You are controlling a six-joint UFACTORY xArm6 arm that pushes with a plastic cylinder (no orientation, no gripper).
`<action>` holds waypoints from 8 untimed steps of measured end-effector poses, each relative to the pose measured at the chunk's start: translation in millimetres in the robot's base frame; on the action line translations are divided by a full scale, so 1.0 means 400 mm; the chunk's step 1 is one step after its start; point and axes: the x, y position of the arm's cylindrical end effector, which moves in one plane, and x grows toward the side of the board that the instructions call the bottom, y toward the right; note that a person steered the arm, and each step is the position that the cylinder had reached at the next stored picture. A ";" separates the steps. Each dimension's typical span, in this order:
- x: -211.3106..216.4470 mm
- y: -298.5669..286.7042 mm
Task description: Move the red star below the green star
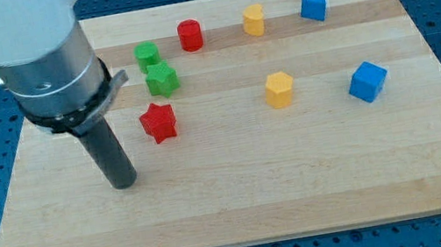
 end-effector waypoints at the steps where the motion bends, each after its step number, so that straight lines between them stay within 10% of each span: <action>1: -0.118 0.004; 8: -0.147 0.140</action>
